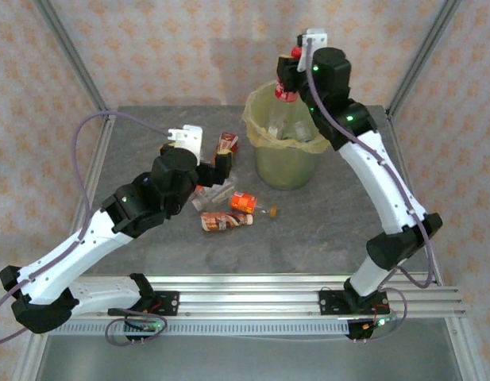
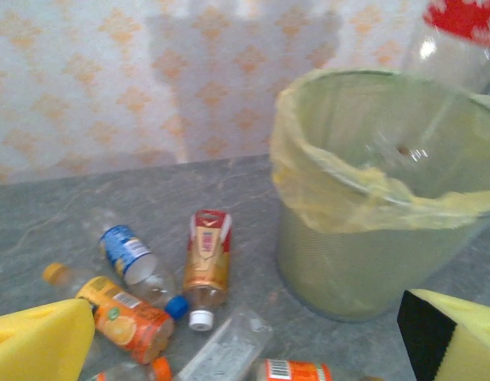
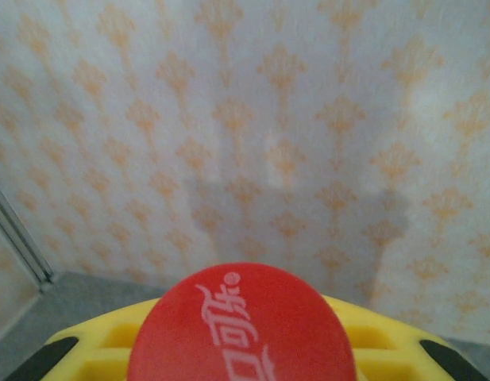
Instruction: Put the plastic bottles in the bin
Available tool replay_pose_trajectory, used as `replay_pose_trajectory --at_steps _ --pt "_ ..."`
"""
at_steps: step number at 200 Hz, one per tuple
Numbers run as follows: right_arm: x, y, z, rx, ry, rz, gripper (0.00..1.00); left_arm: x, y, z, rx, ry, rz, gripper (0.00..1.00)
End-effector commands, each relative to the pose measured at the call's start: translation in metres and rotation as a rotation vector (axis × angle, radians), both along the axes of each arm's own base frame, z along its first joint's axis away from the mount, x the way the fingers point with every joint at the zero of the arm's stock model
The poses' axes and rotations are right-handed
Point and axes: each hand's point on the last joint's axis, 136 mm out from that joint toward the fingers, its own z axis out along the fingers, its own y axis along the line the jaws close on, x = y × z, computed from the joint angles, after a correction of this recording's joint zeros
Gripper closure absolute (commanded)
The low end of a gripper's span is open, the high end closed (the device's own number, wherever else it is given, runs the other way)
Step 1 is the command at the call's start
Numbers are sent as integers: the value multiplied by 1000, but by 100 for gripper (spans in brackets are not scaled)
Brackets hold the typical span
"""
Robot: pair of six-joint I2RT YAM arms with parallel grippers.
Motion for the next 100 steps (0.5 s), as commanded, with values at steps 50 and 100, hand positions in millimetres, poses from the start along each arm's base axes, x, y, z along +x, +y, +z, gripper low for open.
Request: replay_pose_trajectory --at_steps 50,100 --pt "-3 -3 -58 26 50 -5 100 9 25 -32 1 102 121 0" --pt "-3 -11 -103 43 145 -24 99 12 23 -38 1 124 118 0"
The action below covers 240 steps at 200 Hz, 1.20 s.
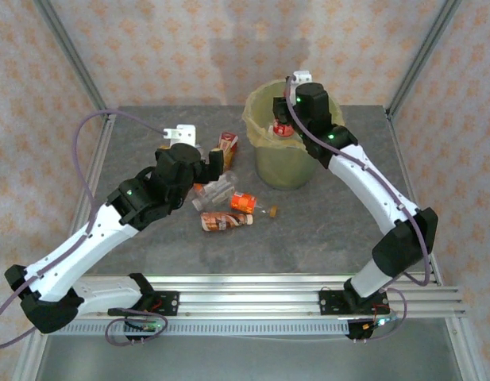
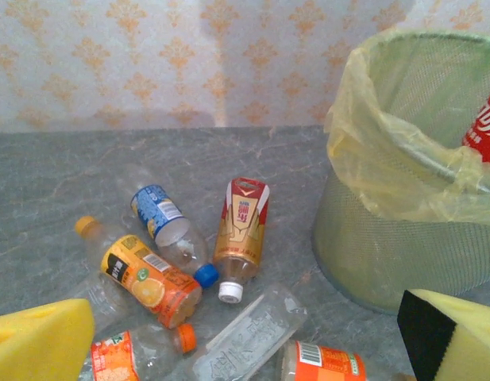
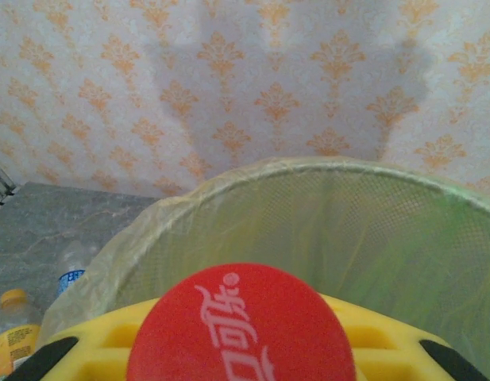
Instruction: Put the plastic bottles in the bin
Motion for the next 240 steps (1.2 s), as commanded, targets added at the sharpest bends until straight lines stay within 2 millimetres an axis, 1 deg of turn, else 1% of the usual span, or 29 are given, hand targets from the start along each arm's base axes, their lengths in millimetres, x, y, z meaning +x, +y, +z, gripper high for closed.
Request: replay_pose_trajectory --at_steps 1,27,59,71,106,149,185,209,240 --pt "-6 -9 14 84 -35 -18 99 -1 4 -8 1 28 16 0" --pt "-2 -13 -8 119 20 -23 99 0 3 -10 3 34 15 0" --pt "6 -14 -34 93 76 -39 98 1 0 -13 2 47 6 0" --pt "8 -14 -41 80 86 -40 98 2 -1 -14 1 51 5 0" --pt "8 -10 -58 58 93 -15 97 3 1 -15 6 51 17 0" --pt "6 -12 -79 22 93 -7 94 5 0 -17 10 55 20 0" --pt "3 -2 -89 -46 76 31 93 7 -1 -18 13 58 23 0" --pt "6 0 -95 -49 81 28 91 8 -1 -19 14 58 28 0" --pt "9 5 -112 -40 121 39 90 9 0 -21 13 65 33 0"
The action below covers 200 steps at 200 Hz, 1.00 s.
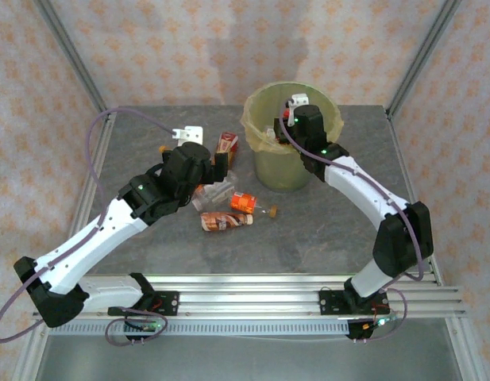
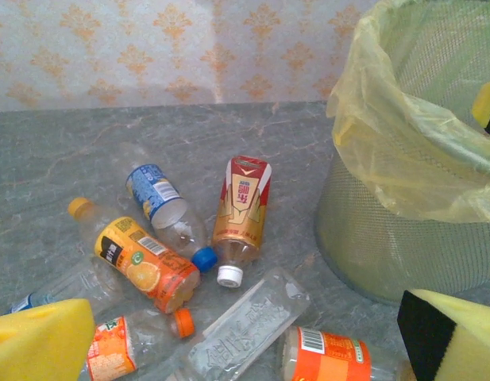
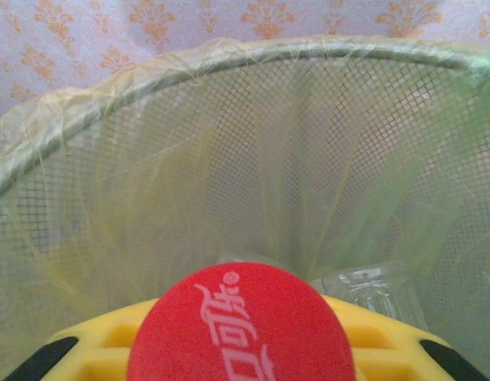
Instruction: Put the plastic bottles in the bin
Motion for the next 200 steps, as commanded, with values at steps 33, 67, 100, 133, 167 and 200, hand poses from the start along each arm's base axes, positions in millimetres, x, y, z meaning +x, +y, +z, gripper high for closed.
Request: replay_pose_trajectory --at_steps 33,67,100,133,167,200 --pt "-1 12 -28 17 81 34 76 1 10 -2 4 13 36 0" --pt "-7 20 6 57 73 84 44 2 12 -4 9 19 42 0" --pt "-8 23 42 86 33 103 31 6 12 -5 1 24 43 0" --pt "-12 27 74 125 0 132 25 9 18 -11 -9 52 59 0" --pt "-24 19 103 161 -35 117 21 10 31 -22 -3 102 87 0" --pt "-45 2 126 199 -67 79 19 11 48 -40 -15 170 134 0"
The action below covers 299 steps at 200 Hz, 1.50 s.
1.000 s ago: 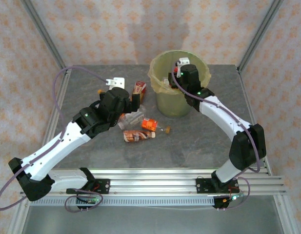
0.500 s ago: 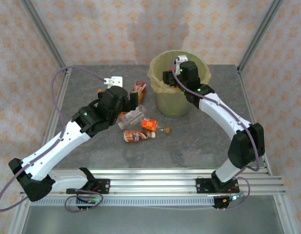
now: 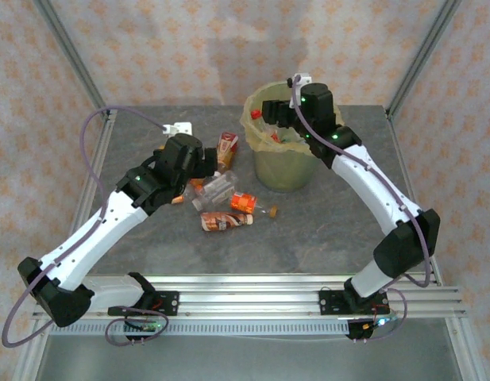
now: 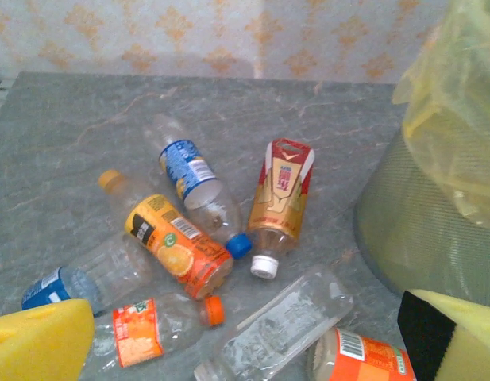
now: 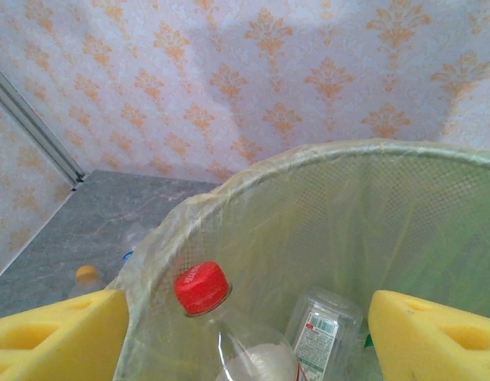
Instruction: Put the plastic bottles in the bin
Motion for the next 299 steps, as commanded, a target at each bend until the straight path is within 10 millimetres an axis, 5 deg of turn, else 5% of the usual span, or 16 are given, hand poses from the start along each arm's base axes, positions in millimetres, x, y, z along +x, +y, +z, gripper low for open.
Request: replay_pose_trajectory --at_steps 1,39,83,105,157,233,299 --pt "-27 -16 43 62 -59 -27 18 -4 14 -18 -10 77 41 0" --pt "-51 -43 53 74 -43 -117 0 0 37 -47 -83 173 103 0" --pt "-69 -80 44 46 20 -280 1 0 66 -87 -120 298 184 3" --pt "-74 -91 35 38 58 -336 1 0 65 -101 -144 332 172 3" --pt "-86 -107 16 26 108 -406 1 -13 25 -128 -165 424 -55 6" --pt "-105 -129 27 43 58 -470 1 -62 -45 -162 262 560 -466 13" --pt "-108 -132 28 44 49 -479 1 -53 -72 -194 444 594 -540 11"
